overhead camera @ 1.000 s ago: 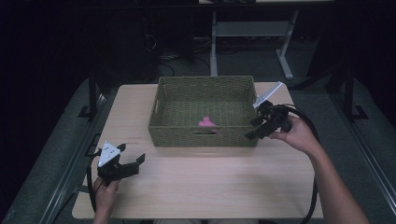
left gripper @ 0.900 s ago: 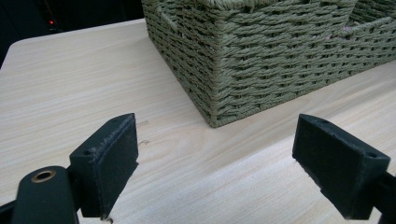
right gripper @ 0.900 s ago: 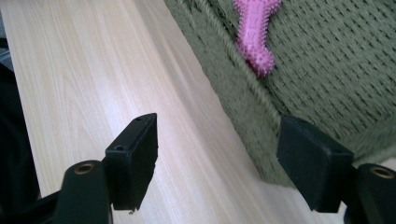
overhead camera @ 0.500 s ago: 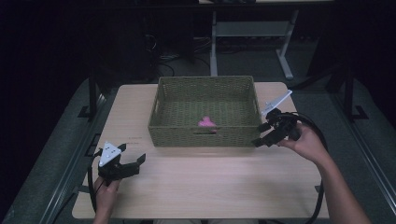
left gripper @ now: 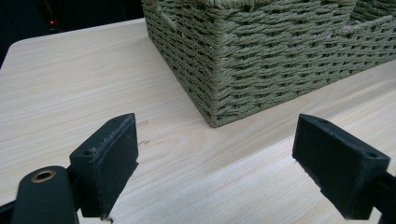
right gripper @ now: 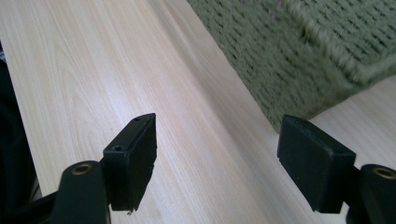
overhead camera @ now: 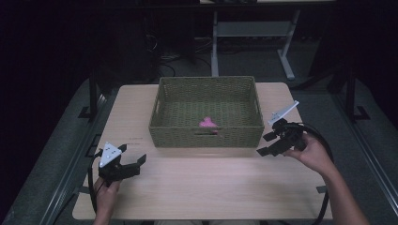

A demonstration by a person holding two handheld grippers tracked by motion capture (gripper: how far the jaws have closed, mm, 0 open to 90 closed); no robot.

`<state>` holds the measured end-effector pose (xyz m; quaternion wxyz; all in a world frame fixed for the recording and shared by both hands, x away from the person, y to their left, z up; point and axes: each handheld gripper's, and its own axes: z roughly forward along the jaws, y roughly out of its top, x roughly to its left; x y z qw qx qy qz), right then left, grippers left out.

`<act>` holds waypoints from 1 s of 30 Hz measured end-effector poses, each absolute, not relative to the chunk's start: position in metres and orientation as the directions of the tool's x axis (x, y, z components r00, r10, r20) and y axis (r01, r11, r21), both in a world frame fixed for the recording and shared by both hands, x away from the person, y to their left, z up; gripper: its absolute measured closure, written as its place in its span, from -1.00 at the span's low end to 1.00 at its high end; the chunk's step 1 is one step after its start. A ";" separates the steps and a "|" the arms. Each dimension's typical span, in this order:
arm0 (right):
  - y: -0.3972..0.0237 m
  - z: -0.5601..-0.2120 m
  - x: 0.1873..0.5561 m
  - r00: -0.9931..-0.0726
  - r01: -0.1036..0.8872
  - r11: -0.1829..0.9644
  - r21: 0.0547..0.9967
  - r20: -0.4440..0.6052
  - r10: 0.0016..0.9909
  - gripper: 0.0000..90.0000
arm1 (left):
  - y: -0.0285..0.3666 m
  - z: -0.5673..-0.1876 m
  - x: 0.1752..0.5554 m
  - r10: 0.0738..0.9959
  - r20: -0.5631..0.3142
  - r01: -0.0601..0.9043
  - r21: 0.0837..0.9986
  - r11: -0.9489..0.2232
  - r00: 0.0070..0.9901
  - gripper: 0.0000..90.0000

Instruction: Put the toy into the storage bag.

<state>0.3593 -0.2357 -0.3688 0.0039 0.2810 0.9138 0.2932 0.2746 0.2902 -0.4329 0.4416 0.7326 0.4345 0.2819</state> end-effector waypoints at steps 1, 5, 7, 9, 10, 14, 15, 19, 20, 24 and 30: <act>-0.237 -0.370 0.358 -0.841 0.513 0.670 0.537 0.156 0.518 -0.38 | 0.290 -0.433 0.275 0.886 0.029 0.388 0.892 -0.232 0.463 -0.69; -0.241 -0.375 0.353 -0.836 0.518 0.662 0.542 0.158 0.525 -0.38 | 0.290 -0.433 0.275 0.885 0.030 0.388 0.891 -0.234 0.465 -0.69; -0.243 -0.376 0.351 -0.835 0.519 0.658 0.545 0.157 0.528 -0.38 | 0.290 -0.433 0.275 0.885 0.031 0.388 0.891 -0.235 0.464 -0.69; -0.245 -0.377 0.348 -0.834 0.519 0.655 0.549 0.155 0.530 -0.38 | 0.290 -0.433 0.275 0.885 0.030 0.388 0.892 -0.233 0.464 -0.69; -0.245 -0.378 0.347 -0.833 0.519 0.654 0.550 0.155 0.531 -0.38 | 0.290 -0.433 0.275 0.885 0.029 0.388 0.892 -0.233 0.464 -0.69; -0.249 -0.383 0.343 -0.826 0.531 0.648 0.546 0.162 0.540 -0.38 | 0.290 -0.433 0.275 0.885 0.031 0.386 0.892 -0.234 0.464 -0.69; -0.251 -0.384 0.342 -0.827 0.529 0.647 0.548 0.161 0.539 -0.38 | 0.290 -0.433 0.275 0.886 0.029 0.387 0.893 -0.232 0.463 -0.69; -0.254 -0.391 0.338 -0.818 0.542 0.644 0.540 0.165 0.551 -0.38 | 0.289 -0.433 0.275 0.885 0.028 0.387 0.892 -0.231 0.464 -0.69; -0.256 -0.392 0.338 -0.815 0.547 0.642 0.538 0.167 0.554 -0.38 | 0.289 -0.433 0.275 0.885 0.028 0.387 0.893 -0.231 0.465 -0.69; -0.260 -0.399 0.334 -0.812 0.550 0.640 0.536 0.167 0.559 -0.38 | 0.289 -0.434 0.275 0.885 0.030 0.388 0.891 -0.235 0.465 -0.69; -0.264 -0.404 0.328 -0.801 0.565 0.632 0.530 0.168 0.575 -0.39 | 0.289 -0.434 0.275 0.885 0.031 0.388 0.891 -0.235 0.465 -0.69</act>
